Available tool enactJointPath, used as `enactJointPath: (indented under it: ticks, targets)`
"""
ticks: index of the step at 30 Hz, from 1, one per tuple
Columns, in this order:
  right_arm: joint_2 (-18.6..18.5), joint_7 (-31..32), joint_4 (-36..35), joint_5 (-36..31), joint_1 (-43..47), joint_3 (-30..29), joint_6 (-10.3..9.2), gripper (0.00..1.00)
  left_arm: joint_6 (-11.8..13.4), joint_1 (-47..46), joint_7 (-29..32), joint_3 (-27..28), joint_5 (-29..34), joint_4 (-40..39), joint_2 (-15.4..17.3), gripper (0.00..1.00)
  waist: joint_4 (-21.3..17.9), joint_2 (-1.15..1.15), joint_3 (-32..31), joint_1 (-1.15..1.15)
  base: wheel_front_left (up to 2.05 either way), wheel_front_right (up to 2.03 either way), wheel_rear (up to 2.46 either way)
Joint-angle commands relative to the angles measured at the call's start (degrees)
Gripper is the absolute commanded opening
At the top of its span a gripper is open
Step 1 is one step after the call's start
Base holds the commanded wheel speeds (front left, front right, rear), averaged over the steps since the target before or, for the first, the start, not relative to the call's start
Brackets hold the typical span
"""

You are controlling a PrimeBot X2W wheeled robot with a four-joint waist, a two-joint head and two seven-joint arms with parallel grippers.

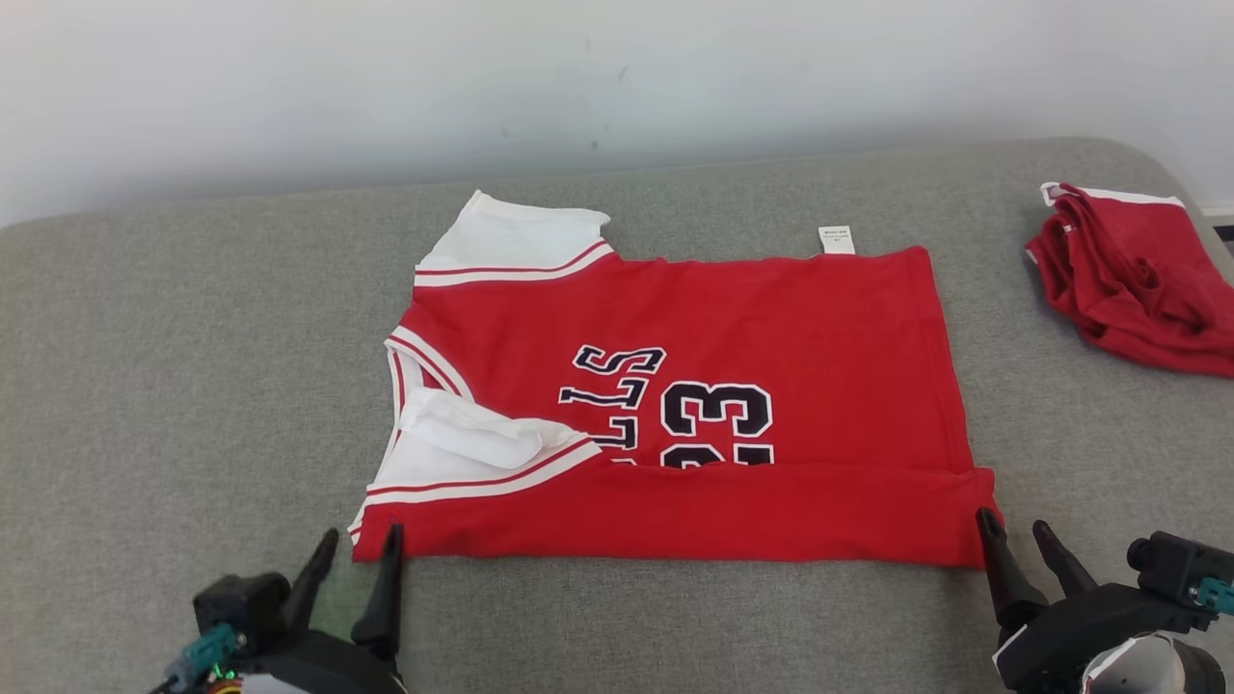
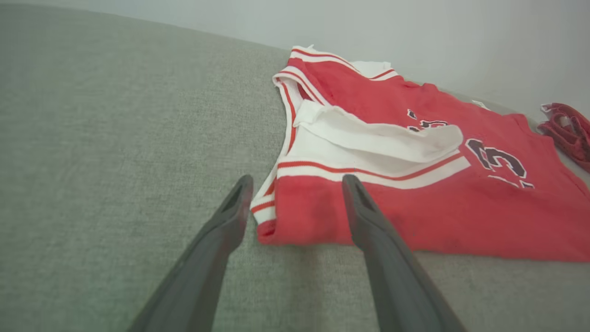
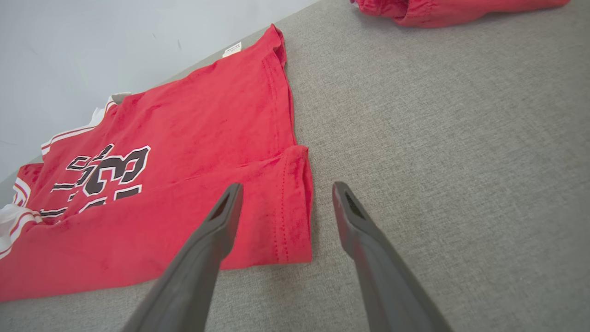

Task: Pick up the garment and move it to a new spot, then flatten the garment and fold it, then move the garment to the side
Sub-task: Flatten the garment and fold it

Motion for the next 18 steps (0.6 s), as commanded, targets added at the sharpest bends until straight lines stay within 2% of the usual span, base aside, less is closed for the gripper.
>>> enactJointPath:
  ticks: [1, 15, 16, 17, 18]
  targets:
    - [0.09, -0.35, 0.42, -0.47, 0.09, 0.10, -0.14, 1.00, 0.26, 0.70, -0.34, -0.24, 0.49, 0.00, -0.14, 1.00, 0.33, 0.00, 0.46, 0.00, 0.00, 0.00, 0.00]
    - [1.53, -1.50, 9.13, -1.40, -5.01, 2.98, -0.14, 1.00, 0.50, -3.50, 0.45, -1.32, 1.15, 5.21, -0.88, 1.00, 0.05, 0.00, 2.14, 0.00, 0.00, 0.00, 0.00]
    - [1.58, -1.68, 9.85, -1.54, -5.34, 3.63, -0.14, 0.83, 0.40, -4.03, 0.40, -1.33, 1.05, 5.67, -1.00, 1.00, 0.04, 0.00, 2.17, 0.00, 0.00, 0.00, 0.00]
    - [1.71, -2.11, 10.63, -1.62, -5.69, 4.14, -0.14, 0.00, 0.49, -4.41, 0.34, -1.03, 0.52, 6.28, -1.25, 0.50, 0.05, 0.00, 2.13, 0.00, 0.00, 0.00, 0.00]
    - [1.94, -2.52, 11.28, -1.37, -5.89, 4.57, -0.14, 0.00, 0.38, -4.45, 0.32, -0.95, 0.35, 7.16, -1.34, 0.13, 0.04, 0.00, 1.91, 0.00, 0.00, 0.00, 0.00]
